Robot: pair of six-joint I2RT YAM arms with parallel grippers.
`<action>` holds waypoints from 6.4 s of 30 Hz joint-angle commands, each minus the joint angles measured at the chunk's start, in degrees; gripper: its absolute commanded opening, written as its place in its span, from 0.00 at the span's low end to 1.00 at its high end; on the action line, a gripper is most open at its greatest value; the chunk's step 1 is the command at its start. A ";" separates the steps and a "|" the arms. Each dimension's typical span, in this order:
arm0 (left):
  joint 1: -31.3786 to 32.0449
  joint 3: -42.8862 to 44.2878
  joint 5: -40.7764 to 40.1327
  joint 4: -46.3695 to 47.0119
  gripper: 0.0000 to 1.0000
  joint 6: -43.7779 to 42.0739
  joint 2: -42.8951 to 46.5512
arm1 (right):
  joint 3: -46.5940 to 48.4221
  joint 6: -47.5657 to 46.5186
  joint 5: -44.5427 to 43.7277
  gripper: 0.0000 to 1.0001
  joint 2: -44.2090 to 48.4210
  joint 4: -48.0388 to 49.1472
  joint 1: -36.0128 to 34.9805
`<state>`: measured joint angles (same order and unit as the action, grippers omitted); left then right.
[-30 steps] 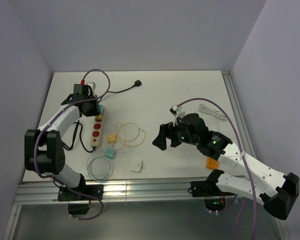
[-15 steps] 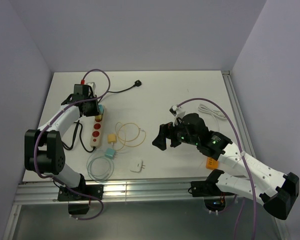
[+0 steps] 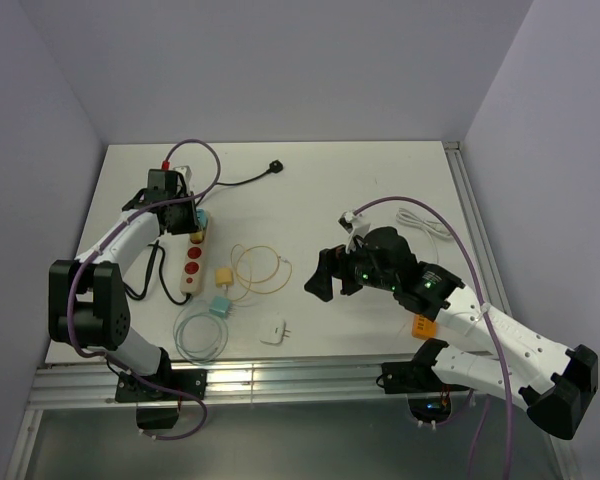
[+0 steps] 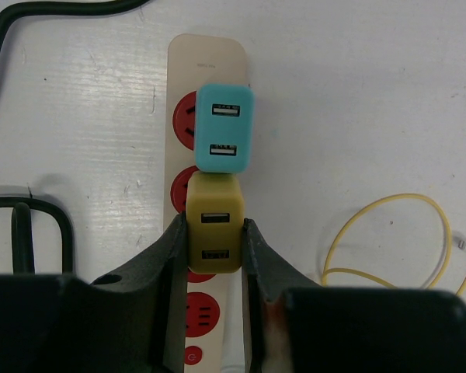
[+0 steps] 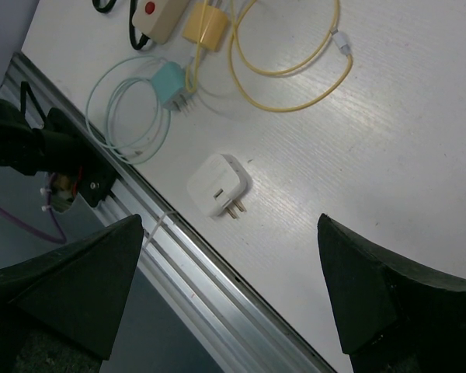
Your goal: Insert the plug
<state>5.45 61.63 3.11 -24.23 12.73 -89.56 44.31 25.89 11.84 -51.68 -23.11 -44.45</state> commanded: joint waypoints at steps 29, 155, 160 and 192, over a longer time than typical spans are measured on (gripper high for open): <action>5.00 -2.74 -10.42 -7.24 0.00 -0.43 -11.08 | -1.69 -1.02 0.47 1.00 1.75 2.81 0.59; 20.74 -2.74 -19.73 -7.94 0.99 26.03 4.37 | -4.85 3.99 3.72 1.00 -0.87 5.88 0.85; 21.26 -2.47 -20.17 -11.36 0.99 26.38 19.64 | -4.68 5.05 4.69 1.00 -4.30 8.08 0.15; 27.15 -30.33 -10.32 -8.65 0.66 47.13 39.20 | -6.70 8.30 3.11 0.99 -4.75 10.37 -1.26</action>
<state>30.68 31.20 -5.19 -39.48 61.14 -50.24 38.61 33.69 15.27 -57.93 -14.87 -45.41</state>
